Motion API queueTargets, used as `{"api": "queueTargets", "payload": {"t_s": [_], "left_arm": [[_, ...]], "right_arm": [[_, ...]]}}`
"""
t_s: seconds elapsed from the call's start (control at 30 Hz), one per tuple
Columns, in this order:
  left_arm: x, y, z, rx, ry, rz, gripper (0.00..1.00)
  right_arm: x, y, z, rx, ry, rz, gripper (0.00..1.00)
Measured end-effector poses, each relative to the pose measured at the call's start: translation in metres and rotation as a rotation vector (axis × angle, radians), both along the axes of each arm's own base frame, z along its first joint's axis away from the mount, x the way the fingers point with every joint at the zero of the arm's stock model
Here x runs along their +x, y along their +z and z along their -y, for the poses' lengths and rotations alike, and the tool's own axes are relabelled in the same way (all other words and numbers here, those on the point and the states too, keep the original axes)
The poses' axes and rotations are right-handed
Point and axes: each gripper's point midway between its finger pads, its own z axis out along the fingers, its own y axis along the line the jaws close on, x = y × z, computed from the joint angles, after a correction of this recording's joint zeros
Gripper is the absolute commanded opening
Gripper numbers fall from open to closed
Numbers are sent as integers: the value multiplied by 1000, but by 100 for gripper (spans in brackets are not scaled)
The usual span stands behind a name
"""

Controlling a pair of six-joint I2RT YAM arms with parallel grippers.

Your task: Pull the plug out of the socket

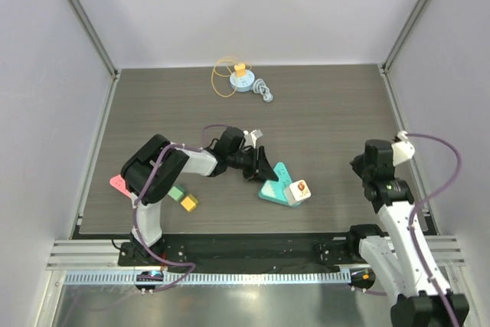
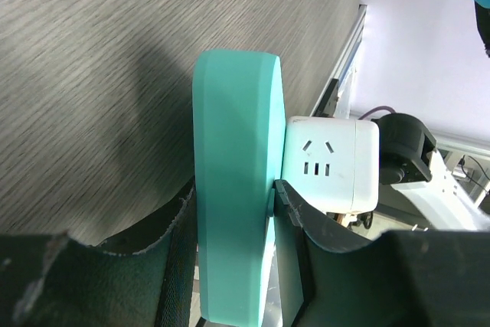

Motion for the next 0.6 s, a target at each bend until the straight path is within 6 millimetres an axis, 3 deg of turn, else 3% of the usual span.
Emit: {"api": "queueTargets", "payload": {"t_s": [0.13, 0.27, 0.43, 0.6], "left_arm": [[1, 0, -1, 2, 1, 5, 0], [1, 0, -1, 1, 2, 7, 0], [1, 2, -4, 7, 2, 25, 0], [2, 1, -9, 9, 6, 22, 0]], "right_arm": [[-20, 7, 44, 37, -248, 81, 1], [-42, -6, 74, 75, -450, 112, 1], [-65, -32, 90, 95, -592, 63, 3], [-77, -34, 103, 66, -671, 53, 7]]}}
